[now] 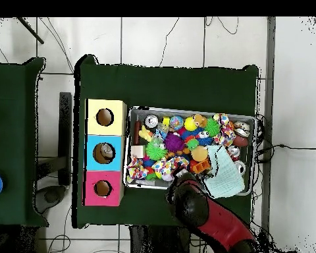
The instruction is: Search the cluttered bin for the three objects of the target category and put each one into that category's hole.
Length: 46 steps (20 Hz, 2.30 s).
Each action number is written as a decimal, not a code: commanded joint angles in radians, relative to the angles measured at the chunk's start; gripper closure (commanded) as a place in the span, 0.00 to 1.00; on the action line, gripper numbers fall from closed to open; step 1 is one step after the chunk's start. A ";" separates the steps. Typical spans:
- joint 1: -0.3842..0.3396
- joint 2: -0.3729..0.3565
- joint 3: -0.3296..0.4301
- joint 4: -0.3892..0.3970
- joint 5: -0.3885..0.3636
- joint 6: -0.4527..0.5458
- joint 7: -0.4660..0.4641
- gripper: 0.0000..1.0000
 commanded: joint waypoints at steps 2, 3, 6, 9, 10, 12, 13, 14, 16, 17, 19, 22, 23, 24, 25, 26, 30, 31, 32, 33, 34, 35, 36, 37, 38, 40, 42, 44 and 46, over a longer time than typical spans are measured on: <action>-0.025 0.082 0.046 -0.042 0.009 -0.025 0.163 0.00; -0.030 0.094 0.046 -0.048 0.004 -0.030 0.158 0.00; -0.042 0.118 0.043 -0.059 -0.007 -0.036 0.144 0.00; -0.047 0.138 0.037 -0.066 -0.020 -0.043 0.131 0.00; -0.051 0.143 0.039 -0.068 -0.023 -0.045 0.129 0.00; -0.052 0.153 0.035 -0.076 -0.028 -0.048 0.122 0.00; -0.054 0.159 0.034 -0.080 -0.030 -0.048 0.118 0.00; -0.052 0.163 0.029 -0.085 -0.032 -0.046 0.114 0.00; -0.052 0.176 0.024 -0.093 -0.038 -0.050 0.110 0.00; -0.052 0.181 0.022 -0.098 -0.040 -0.048 0.107 0.00; -0.048 0.189 0.013 -0.111 -0.045 -0.040 0.095 0.00; -0.031 0.187 -0.011 -0.137 -0.048 0.013 0.061 0.00; -0.025 0.184 -0.020 -0.145 -0.051 0.025 0.051 0.00; -0.017 0.179 -0.030 -0.155 -0.053 0.047 0.038 0.00; -0.017 0.177 -0.033 -0.162 -0.054 0.067 0.031 0.00; -0.013 0.174 -0.040 -0.169 -0.056 0.084 0.023 0.00; -0.006 0.165 -0.052 -0.194 -0.064 0.145 -0.002 0.00; -0.002 0.164 -0.055 -0.201 -0.066 0.159 -0.006 0.00; -0.004 0.163 -0.054 -0.205 -0.070 0.170 -0.009 0.00; -0.009 0.165 -0.048 -0.209 -0.074 0.178 -0.011 0.00; -0.011 0.167 -0.047 -0.212 -0.078 0.178 -0.010 0.00; -0.015 0.171 -0.041 -0.215 -0.082 0.178 -0.008 0.00; -0.019 0.175 -0.037 -0.217 -0.088 0.175 -0.007 0.00; -0.020 0.179 -0.034 -0.220 -0.092 0.177 -0.004 0.00; -0.020 0.181 -0.034 -0.224 -0.097 0.181 -0.004 0.00; -0.024 0.181 -0.027 -0.232 -0.109 0.195 -0.009 0.00; -0.034 0.176 -0.016 -0.237 -0.120 0.216 -0.017 0.00; -0.045 0.176 -0.007 -0.235 -0.131 0.212 -0.015 0.00; -0.061 0.185 0.010 -0.232 -0.141 0.203 -0.011 0.00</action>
